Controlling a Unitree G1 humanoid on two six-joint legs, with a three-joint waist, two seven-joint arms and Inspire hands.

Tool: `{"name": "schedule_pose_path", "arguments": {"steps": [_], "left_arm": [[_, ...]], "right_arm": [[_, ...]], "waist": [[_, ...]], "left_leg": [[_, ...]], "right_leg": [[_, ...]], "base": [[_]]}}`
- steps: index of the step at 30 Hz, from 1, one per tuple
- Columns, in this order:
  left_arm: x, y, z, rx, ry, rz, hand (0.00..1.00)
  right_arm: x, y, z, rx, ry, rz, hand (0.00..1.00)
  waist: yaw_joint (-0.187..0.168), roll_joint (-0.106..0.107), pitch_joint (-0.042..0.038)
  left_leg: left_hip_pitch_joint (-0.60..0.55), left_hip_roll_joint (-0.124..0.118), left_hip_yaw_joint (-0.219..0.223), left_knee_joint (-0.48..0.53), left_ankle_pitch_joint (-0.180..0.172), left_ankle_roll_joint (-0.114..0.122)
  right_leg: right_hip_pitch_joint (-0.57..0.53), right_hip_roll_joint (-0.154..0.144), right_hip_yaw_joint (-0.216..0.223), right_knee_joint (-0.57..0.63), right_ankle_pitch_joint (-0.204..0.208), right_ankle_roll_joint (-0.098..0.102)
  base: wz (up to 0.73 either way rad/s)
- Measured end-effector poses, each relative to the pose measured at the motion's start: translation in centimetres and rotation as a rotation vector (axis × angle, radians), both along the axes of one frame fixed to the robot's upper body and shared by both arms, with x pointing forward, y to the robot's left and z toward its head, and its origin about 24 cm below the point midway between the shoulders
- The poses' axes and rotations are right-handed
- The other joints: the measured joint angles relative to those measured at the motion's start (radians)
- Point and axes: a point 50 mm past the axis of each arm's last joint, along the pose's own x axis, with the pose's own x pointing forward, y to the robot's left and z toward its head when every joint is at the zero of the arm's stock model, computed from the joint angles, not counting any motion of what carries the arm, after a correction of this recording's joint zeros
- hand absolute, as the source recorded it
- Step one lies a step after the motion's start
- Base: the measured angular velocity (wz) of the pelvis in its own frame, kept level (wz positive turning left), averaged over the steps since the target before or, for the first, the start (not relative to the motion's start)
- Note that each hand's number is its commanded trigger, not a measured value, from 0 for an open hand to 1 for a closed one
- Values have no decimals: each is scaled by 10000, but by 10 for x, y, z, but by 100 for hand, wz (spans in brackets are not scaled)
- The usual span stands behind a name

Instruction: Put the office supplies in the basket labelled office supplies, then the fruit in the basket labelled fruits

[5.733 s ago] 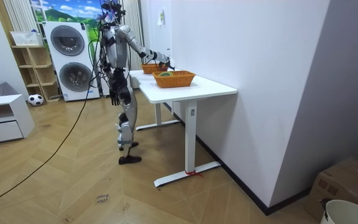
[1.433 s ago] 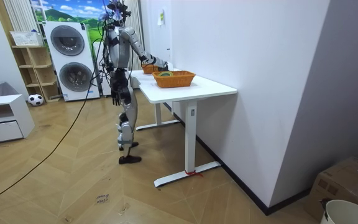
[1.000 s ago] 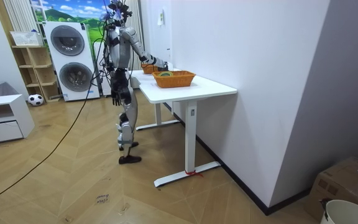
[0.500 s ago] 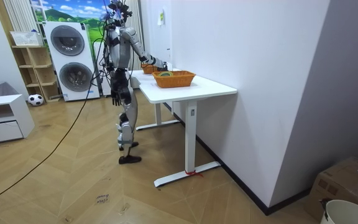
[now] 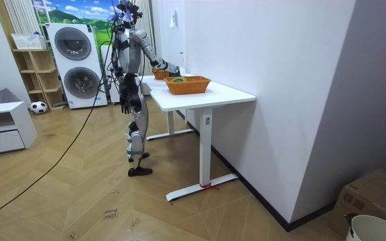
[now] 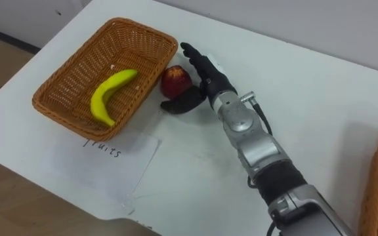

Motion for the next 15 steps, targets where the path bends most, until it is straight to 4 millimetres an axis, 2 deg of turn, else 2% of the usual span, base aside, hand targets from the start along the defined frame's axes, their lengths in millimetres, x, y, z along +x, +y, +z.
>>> {"name": "schedule_pose_path", "arguments": {"steps": [10,15], "left_arm": [[0,0,0,-27,23,-8,0],[-3,1,-1,-45,140,1,0]], "right_arm": [[1,-2,2,15,-101,-228,100],[-1,5,-1,82,52,79,100]], "waist": [[-12,-30,-6],[-22,-53,-1]], "left_leg": [[0,-2,0,-2,0,0],[-4,-5,-27,2,0,0]], "right_leg": [[7,-6,-11,1,0,0],[18,-12,-98,1,0,0]], "base": [[0],[1]]}}
